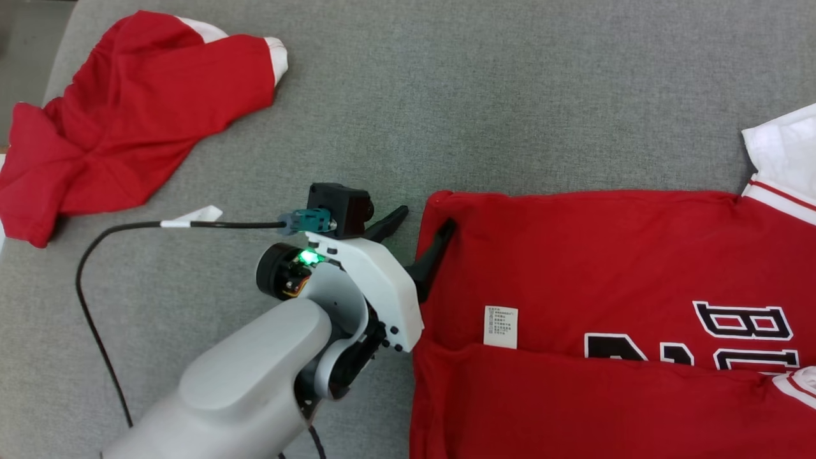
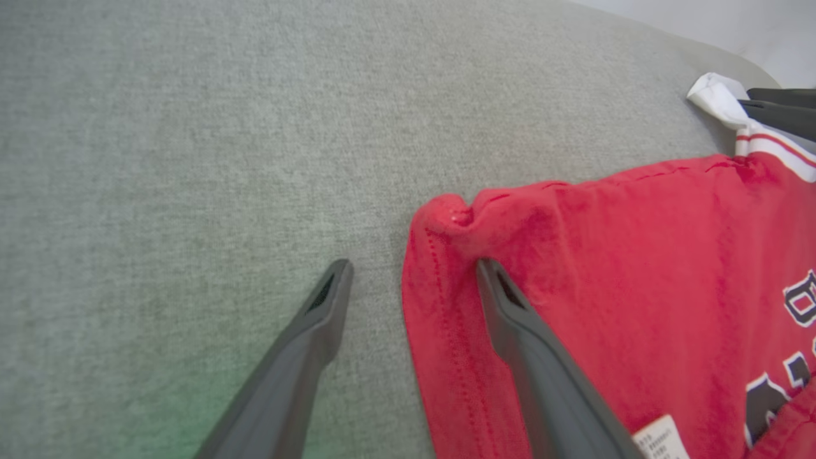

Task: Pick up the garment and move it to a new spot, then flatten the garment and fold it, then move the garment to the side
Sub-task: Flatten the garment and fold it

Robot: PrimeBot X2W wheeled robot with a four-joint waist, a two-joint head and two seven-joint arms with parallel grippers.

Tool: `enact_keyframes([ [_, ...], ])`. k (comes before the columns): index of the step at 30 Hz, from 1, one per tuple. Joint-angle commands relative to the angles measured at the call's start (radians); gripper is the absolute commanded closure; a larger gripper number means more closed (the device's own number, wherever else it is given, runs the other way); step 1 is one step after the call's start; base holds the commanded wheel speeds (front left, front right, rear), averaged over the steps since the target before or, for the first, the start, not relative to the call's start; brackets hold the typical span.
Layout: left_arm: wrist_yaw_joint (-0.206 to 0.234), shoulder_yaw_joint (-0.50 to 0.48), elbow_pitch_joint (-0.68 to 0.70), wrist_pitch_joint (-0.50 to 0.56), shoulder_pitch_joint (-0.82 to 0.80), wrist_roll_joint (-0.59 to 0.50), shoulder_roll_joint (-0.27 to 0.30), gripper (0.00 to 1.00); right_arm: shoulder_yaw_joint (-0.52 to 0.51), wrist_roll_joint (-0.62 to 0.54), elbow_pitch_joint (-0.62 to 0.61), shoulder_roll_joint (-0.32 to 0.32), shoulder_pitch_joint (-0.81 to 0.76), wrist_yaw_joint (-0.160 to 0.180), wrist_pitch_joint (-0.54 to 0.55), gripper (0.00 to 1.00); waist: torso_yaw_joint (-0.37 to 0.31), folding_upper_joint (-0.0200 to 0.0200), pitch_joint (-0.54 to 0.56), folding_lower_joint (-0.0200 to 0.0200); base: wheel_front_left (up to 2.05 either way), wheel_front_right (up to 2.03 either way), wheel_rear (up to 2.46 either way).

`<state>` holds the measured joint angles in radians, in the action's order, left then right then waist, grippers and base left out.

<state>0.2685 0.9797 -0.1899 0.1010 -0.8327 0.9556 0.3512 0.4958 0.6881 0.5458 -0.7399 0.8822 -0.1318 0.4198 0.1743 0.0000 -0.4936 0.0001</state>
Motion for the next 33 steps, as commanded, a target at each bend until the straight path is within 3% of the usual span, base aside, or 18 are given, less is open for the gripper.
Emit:
enact_keyframes([
  [1, -0.004, 0.009, -0.012, 0.007, -0.003, -0.003, -0.009, 0.0, 0.01, 0.014, 0.012, 0.001, 0.013, 0.002, -0.005, 0.0, 0.002, 0.0, -0.006, -0.0001, 0.0, 0.0, 0.0],
  [12, -0.051, 0.028, -0.016, 0.02, -0.021, 0.018, -0.044, 0.0, 0.083, 0.085, 0.025, 0.019, 0.037, 0.001, -0.02, 0.0, 0.006, 0.0, -0.015, -0.0001, 0.0, 0.0, 0.0],
  [20, -0.063, 0.036, -0.037, 0.03, -0.039, 0.017, -0.053, 0.0, 0.14, 0.116, 0.039, 0.028, 0.045, 0.0, -0.021, 0.0, 0.01, 0.0, -0.019, -0.0001, 0.0, 0.0, 0.0],
  [21, -0.066, 0.037, -0.043, 0.028, -0.042, 0.016, -0.058, 0.27, 0.152, 0.129, 0.041, 0.033, 0.043, -0.001, -0.007, 0.09, 0.01, 0.0, -0.02, -0.0001, 0.0, 0.0, 0.0],
  [22, -0.07, 0.036, -0.048, 0.026, -0.044, 0.02, -0.063, 0.59, 0.164, 0.141, 0.034, 0.035, 0.042, -0.002, -0.002, 0.7, 0.01, 0.0, -0.021, -0.0001, 0.0, 0.0, 0.0],
  [23, -0.075, 0.035, -0.052, 0.024, -0.046, 0.025, -0.068, 1.0, 0.161, 0.155, 0.039, 0.035, 0.044, -0.002, -0.006, 1.0, 0.011, 0.0, -0.022, -0.0001, 0.0, 0.0, 0.0],
  [25, -0.085, 0.032, -0.061, 0.017, -0.05, 0.031, -0.076, 1.0, 0.167, 0.176, 0.041, 0.039, 0.05, -0.001, -0.004, 1.0, 0.01, 0.0, -0.022, -0.0001, 0.0, 0.0, 0.0],
  [33, -0.095, -0.028, -0.108, -0.079, -0.072, 0.035, -0.087, 1.0, 0.124, 0.206, 0.055, 0.031, 0.123, 0.001, -0.162, 1.0, 0.0, 0.0, 0.003, -0.0001, 0.0, 0.0, 0.0],
])
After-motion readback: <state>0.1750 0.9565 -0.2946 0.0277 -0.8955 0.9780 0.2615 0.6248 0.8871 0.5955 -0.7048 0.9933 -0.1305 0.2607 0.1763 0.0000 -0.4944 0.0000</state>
